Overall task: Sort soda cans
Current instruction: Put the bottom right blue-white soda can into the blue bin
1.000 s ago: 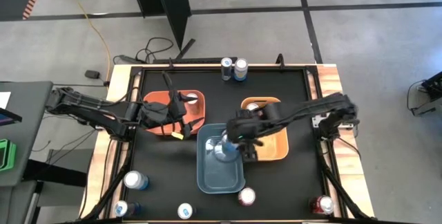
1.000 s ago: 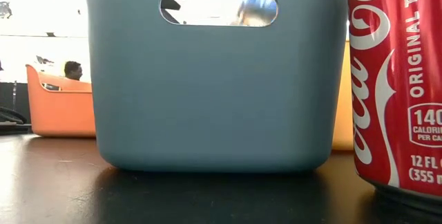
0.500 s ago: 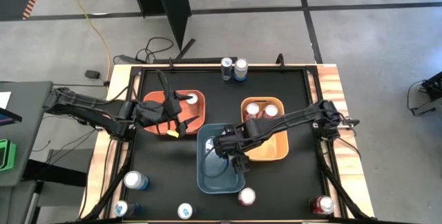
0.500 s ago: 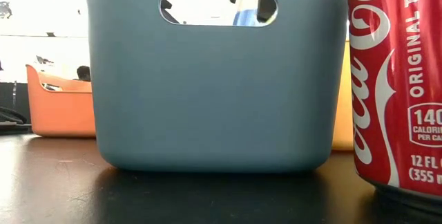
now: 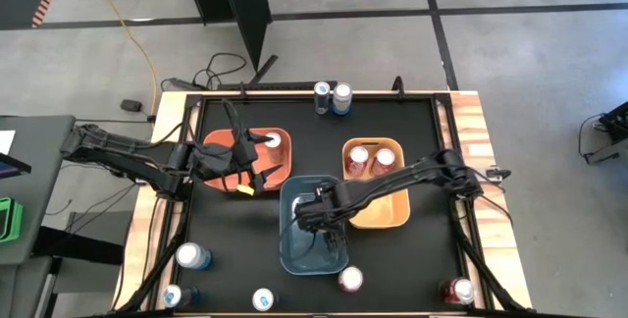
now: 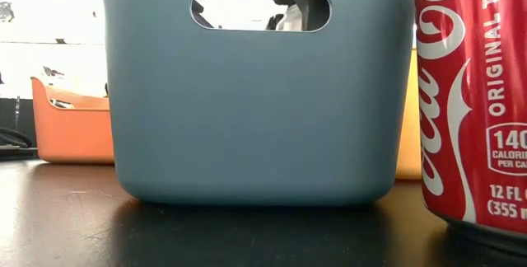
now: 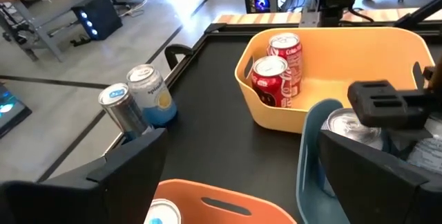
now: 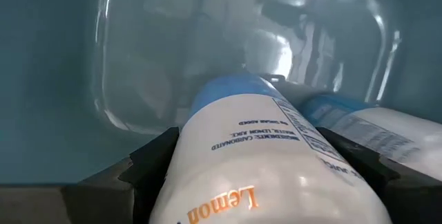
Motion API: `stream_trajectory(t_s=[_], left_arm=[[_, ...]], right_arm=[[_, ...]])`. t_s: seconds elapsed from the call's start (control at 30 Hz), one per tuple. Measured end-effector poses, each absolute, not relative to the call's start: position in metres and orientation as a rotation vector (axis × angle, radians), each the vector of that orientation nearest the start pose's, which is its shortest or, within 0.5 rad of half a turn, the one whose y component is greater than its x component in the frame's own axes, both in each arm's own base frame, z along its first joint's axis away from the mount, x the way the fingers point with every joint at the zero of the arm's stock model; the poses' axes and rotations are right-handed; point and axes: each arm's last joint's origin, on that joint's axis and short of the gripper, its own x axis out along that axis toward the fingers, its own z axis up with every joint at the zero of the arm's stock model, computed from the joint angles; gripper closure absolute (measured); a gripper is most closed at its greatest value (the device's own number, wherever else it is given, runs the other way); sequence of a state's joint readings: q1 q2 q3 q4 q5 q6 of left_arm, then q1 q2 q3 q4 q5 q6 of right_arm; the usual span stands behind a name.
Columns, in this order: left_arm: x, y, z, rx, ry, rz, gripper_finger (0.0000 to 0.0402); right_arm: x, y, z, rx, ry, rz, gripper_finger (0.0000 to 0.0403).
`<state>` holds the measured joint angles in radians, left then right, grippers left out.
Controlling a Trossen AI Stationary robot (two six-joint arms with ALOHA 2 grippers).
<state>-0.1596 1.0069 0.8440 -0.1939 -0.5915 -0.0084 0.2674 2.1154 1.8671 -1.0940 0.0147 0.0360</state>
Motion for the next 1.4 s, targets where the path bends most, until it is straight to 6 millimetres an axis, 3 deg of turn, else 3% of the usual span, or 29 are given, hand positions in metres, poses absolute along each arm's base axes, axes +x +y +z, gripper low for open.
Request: stream_trajectory(t_s=[0.43, 0.6, 0.93, 1.4], left_arm=[[0.216, -0.018, 0.313, 0.122, 0.338, 0.427, 0.0036], [0.216, -0.018, 0.313, 0.123, 0.341, 0.427, 0.0036], [0.216, -0.018, 0.313, 0.124, 0.343, 0.427, 0.0036], [0.216, -0.018, 0.313, 0.12, 0.344, 0.428, 0.0036]], right_arm=[[0.42, 0.111, 0.213, -0.181, 1.402, 0.176, 0.008], [0.42, 0.112, 0.213, -0.188, 1.406, 0.176, 0.005], [0.419, 0.112, 0.214, -0.187, 1.402, 0.181, 0.0049], [0.42, 0.113, 0.256, -0.236, 1.376, 0.148, 0.0049]])
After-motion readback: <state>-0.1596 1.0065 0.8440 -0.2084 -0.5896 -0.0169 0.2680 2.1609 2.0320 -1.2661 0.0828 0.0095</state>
